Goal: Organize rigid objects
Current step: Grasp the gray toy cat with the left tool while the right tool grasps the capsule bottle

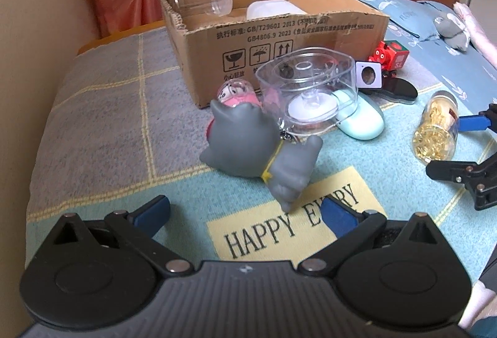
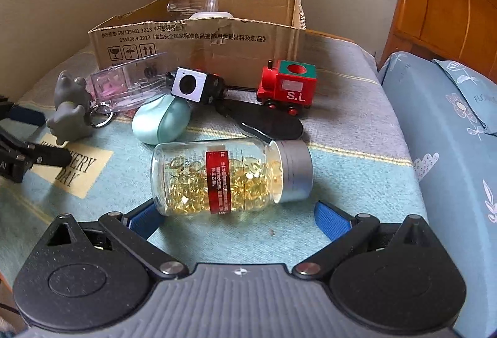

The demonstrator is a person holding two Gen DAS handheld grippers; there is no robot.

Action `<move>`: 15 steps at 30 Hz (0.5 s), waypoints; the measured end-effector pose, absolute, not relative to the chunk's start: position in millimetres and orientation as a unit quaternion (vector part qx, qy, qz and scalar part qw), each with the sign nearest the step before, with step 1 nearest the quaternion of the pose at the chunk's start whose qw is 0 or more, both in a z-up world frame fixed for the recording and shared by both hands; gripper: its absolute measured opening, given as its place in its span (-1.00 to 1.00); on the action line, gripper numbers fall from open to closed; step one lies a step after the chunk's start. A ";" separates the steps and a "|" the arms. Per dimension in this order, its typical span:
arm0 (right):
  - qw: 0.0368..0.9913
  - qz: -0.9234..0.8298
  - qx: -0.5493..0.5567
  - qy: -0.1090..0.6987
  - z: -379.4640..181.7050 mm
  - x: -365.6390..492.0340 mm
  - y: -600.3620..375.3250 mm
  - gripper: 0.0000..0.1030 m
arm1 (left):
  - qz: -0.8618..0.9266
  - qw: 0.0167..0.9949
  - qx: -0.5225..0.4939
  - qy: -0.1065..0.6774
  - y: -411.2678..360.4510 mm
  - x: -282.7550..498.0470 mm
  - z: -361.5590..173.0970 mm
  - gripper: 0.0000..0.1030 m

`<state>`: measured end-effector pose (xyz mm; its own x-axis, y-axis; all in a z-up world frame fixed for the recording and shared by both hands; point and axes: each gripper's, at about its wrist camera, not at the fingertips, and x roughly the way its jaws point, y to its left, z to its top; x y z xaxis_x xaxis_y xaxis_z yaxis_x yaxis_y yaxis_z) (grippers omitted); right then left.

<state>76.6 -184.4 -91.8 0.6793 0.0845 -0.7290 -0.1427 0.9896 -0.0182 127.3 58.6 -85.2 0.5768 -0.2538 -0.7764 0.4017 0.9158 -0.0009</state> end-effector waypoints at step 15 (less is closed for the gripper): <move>0.920 0.070 -0.040 0.384 -93.2 73.1 -187.3 1.00 | -0.251 0.884 0.173 0.355 38.9 147.8 -71.5 0.99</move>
